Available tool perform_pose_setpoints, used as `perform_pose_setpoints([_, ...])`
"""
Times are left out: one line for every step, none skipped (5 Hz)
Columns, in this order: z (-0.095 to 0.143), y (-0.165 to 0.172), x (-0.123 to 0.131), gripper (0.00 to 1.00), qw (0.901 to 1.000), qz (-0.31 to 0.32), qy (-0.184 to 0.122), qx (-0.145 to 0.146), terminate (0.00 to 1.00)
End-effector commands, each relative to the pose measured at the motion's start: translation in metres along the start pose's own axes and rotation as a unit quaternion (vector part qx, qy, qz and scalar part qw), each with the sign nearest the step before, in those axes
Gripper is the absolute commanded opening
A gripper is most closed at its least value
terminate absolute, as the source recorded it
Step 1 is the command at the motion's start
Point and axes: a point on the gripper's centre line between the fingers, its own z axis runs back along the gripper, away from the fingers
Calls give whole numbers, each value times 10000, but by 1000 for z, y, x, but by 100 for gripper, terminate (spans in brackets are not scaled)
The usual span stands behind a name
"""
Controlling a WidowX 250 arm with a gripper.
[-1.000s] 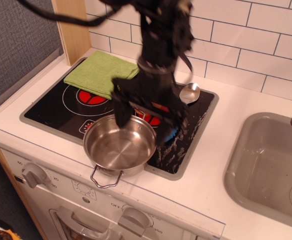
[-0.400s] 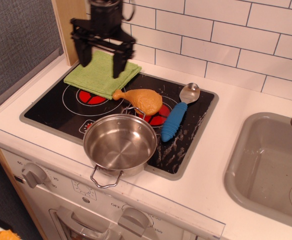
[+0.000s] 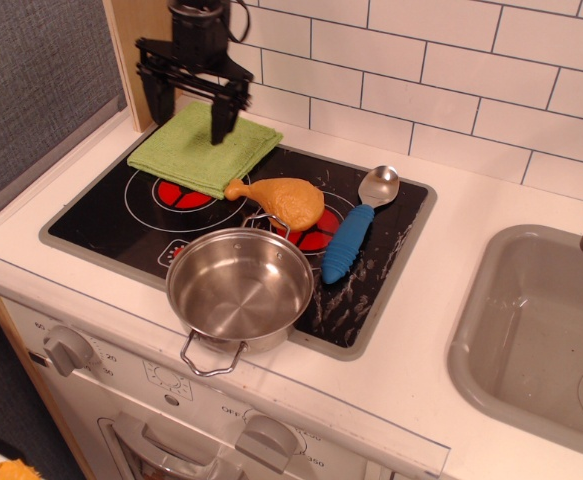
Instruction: Place the green cloth beside the metal pot.
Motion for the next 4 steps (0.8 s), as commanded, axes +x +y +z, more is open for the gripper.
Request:
perform_pose_setpoints([0, 18, 15, 100, 9997, 102, -213, -35, 0])
perform_pose_setpoints([-20, 14, 7, 100, 9996, 146, -86, -231, 0])
perform_pose_setpoints([-39, 5, -3, 100, 9996, 37, 121, -241, 0])
perform_pose_setpoints([-50, 5, -17, 100, 9994, 20, 303, -185, 0])
